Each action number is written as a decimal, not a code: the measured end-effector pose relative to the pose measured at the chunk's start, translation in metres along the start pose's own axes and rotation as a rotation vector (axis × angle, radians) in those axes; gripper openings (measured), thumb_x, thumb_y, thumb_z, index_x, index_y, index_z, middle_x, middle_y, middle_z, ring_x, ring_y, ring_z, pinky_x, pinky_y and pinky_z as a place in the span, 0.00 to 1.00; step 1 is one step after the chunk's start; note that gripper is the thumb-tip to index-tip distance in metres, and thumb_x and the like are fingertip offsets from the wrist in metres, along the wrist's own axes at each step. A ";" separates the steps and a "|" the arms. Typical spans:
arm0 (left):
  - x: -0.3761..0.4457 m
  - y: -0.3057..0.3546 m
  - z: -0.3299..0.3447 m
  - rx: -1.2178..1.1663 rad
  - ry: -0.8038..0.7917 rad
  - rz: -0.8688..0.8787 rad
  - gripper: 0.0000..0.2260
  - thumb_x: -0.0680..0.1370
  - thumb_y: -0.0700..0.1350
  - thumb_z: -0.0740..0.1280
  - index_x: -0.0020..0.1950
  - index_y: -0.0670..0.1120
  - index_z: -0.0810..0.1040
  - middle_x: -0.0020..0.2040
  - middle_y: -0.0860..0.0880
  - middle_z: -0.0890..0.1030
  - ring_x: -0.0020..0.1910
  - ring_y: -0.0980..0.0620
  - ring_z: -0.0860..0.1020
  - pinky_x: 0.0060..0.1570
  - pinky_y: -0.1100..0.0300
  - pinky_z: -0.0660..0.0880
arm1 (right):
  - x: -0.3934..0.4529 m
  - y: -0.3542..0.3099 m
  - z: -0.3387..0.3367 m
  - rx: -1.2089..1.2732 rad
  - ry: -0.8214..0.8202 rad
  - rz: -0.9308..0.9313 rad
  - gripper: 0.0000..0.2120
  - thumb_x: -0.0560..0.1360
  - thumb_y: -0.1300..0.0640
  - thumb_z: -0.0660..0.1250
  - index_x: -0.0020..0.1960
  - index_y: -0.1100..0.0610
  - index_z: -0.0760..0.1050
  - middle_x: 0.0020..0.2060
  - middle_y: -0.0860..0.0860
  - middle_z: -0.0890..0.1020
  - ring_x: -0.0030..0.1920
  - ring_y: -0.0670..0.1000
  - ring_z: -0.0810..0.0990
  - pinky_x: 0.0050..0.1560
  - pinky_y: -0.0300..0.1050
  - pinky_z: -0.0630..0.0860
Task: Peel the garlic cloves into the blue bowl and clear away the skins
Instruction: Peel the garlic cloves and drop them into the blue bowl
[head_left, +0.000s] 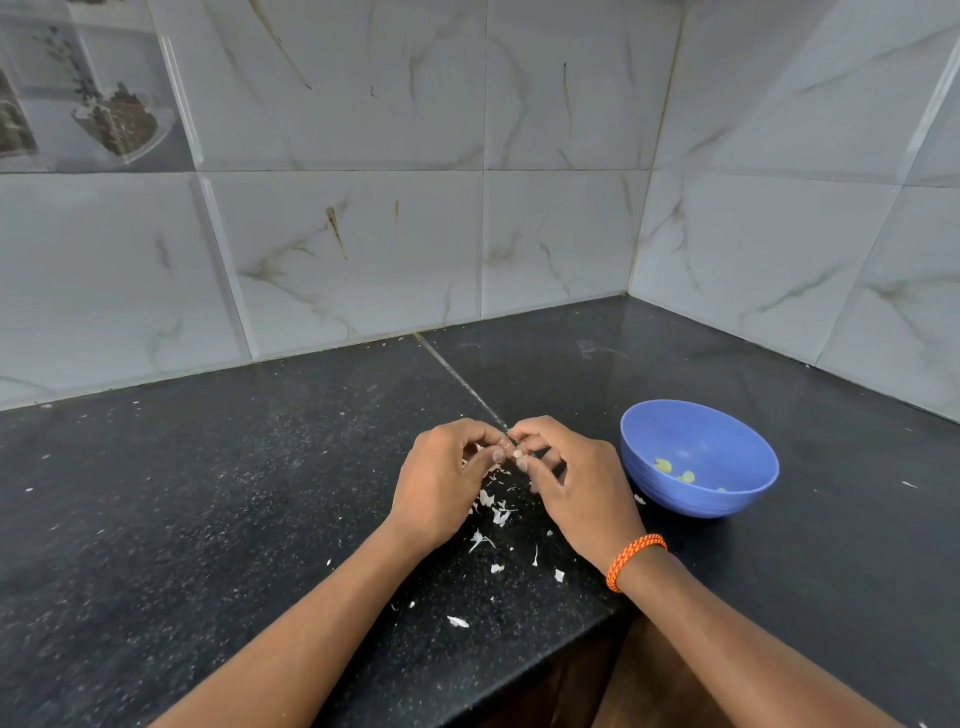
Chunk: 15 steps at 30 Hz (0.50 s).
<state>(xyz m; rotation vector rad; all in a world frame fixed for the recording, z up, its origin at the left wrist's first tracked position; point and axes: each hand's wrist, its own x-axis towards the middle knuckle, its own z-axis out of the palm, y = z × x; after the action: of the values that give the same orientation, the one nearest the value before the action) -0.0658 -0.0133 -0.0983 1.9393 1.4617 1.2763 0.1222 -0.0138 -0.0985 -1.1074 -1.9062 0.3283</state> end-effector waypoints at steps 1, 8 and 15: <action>0.000 -0.001 -0.001 -0.012 0.003 0.008 0.10 0.83 0.41 0.73 0.49 0.55 0.88 0.46 0.61 0.87 0.48 0.58 0.85 0.54 0.46 0.83 | 0.000 0.001 0.000 -0.005 0.007 0.006 0.15 0.80 0.61 0.72 0.59 0.42 0.79 0.45 0.40 0.86 0.39 0.43 0.85 0.43 0.51 0.84; -0.003 0.001 -0.002 -0.034 0.004 0.023 0.11 0.81 0.40 0.74 0.48 0.58 0.87 0.47 0.61 0.87 0.45 0.54 0.83 0.53 0.47 0.82 | 0.001 0.001 0.000 -0.043 0.025 0.009 0.13 0.82 0.59 0.68 0.61 0.42 0.79 0.47 0.39 0.86 0.40 0.42 0.84 0.45 0.51 0.83; -0.004 0.004 -0.001 -0.059 0.040 0.027 0.06 0.80 0.47 0.77 0.47 0.58 0.86 0.45 0.60 0.86 0.42 0.54 0.82 0.49 0.48 0.81 | 0.000 -0.003 -0.002 -0.045 0.016 -0.017 0.13 0.80 0.57 0.74 0.57 0.43 0.74 0.39 0.39 0.85 0.38 0.43 0.84 0.41 0.51 0.82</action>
<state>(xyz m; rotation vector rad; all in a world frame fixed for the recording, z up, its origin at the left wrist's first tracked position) -0.0644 -0.0190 -0.0965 1.9114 1.4051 1.3624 0.1222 -0.0157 -0.0955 -1.1195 -1.9162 0.2677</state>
